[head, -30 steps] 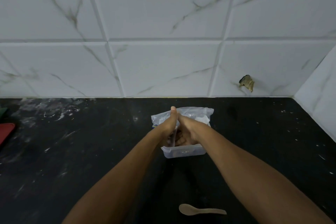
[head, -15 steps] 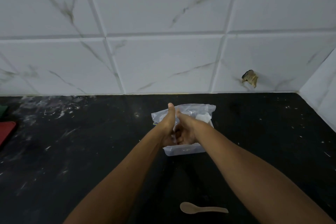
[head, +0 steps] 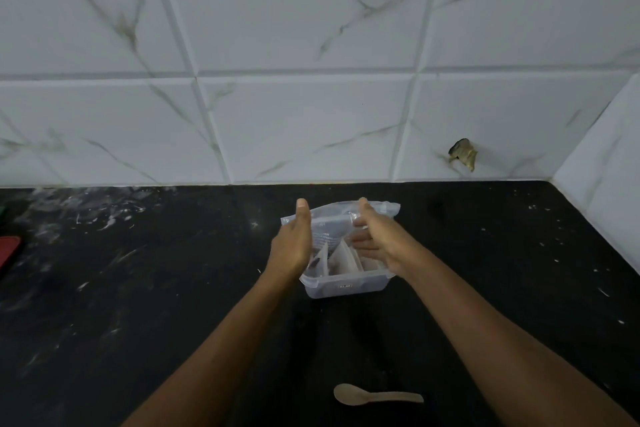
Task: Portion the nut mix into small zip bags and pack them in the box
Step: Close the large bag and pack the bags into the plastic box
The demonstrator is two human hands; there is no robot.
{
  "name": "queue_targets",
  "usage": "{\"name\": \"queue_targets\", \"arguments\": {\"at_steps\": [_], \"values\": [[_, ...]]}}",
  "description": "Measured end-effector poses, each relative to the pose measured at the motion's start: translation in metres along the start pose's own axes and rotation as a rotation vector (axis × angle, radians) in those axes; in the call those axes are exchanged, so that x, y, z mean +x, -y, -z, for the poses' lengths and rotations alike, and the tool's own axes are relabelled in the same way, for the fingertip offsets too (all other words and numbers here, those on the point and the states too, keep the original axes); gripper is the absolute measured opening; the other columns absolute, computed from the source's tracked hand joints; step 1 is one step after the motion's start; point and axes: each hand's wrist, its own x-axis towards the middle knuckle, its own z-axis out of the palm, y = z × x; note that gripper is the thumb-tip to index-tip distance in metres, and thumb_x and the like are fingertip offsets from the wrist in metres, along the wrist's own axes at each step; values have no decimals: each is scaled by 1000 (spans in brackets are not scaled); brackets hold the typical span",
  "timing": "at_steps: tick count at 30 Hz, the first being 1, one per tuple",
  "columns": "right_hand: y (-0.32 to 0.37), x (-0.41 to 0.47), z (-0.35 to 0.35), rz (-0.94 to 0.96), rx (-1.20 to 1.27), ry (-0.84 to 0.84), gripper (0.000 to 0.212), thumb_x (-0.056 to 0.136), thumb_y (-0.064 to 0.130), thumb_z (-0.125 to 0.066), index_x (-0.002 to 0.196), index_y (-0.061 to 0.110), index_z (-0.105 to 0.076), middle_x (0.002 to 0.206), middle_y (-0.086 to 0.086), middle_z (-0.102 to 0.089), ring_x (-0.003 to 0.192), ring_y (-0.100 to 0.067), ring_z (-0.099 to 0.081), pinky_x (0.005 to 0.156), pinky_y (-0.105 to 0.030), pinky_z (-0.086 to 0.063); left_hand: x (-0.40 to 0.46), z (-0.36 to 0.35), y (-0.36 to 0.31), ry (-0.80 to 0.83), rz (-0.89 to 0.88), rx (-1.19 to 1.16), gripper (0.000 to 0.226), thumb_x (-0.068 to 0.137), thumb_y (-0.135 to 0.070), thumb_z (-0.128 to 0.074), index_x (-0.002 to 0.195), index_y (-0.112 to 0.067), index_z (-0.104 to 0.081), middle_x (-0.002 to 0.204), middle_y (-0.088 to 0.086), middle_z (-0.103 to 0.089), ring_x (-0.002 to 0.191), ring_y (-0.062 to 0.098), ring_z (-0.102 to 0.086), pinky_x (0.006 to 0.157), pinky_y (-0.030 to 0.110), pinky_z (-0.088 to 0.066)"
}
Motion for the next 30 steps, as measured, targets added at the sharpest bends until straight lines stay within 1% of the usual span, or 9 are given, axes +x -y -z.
{"name": "queue_targets", "arguments": {"at_steps": [2, 5, 8, 10, 12, 14, 18, 23, 30], "values": [[-7, -5, 14, 104, 45, -135, 46, 99, 52, -36, 112, 16, -61, 109, -11, -66, 99, -21, -65, 89, -36, -53, 1, 6, 7, -79, -2, -21, 78, 96, -68, -14, 130, -13, -58, 128, 10, -62, 110, 24, -61, 103, 46, -47], [-25, -5, 34, 213, 116, -351, 32, 100, 45, -40, 92, 25, -63, 111, -14, -66, 101, -25, -64, 97, -46, -50, -5, 10, 18, -186, -26, -109, 53, 103, -56, -19, 111, -20, -57, 108, 1, -60, 89, 12, -58, 88, 35, -44], [-48, -1, 43, 172, 184, -444, 37, 99, 49, -38, 107, 23, -63, 124, -12, -61, 112, -25, -59, 103, -48, -44, -10, 9, 36, -255, -73, -107, 52, 103, -52, -21, 112, -15, -57, 114, 3, -60, 97, 13, -55, 87, 32, -40], [-66, 3, 43, 109, 193, -441, 55, 97, 56, -34, 131, 17, -54, 135, -8, -55, 123, -25, -52, 109, -49, -38, -5, 7, 51, -248, -25, -128, 58, 102, -55, -19, 124, -16, -56, 122, 5, -59, 107, 16, -54, 94, 34, -40], [-79, 5, 39, 73, 225, -397, 66, 96, 61, -30, 141, 16, -44, 145, -7, -48, 133, -24, -45, 114, -49, -31, 1, 2, 64, -172, 64, -202, 69, 98, -65, -18, 135, -19, -53, 135, 8, -56, 123, 23, -52, 109, 43, -38], [-88, 5, 34, 73, 298, -330, 72, 95, 64, -31, 147, 14, -37, 152, -6, -39, 138, -23, -38, 116, -46, -28, 7, -4, 76, -88, 107, -297, 77, 89, -77, -21, 134, -24, -55, 138, 8, -57, 127, 25, -53, 113, 51, -36], [-97, 3, 23, 106, 330, -234, 72, 95, 65, -28, 144, 14, -41, 147, -6, -46, 134, -21, -44, 116, -43, -30, 7, -10, 83, -6, 98, -395, 67, 95, -69, -17, 114, -30, -68, 114, 1, -73, 110, 18, -66, 106, 45, -46], [-108, 5, 9, 118, 335, -212, 102, 63, 91, -32, 140, 27, -48, 138, 1, -56, 126, -15, -52, 113, -43, -34, 3, -16, 80, 113, 62, -506, 65, 100, -60, -12, 113, -27, -66, 102, -3, -77, 96, 11, -72, 87, 32, -53], [-102, 17, 7, 137, 374, -184, 113, 53, 99, -34, 137, 26, -52, 130, 1, -62, 122, -15, -55, 111, -42, -37, 26, -16, 89, 174, 22, -528, 74, 94, -69, -12, 127, -26, -63, 118, 3, -72, 112, 20, -67, 105, 46, -46]]}}
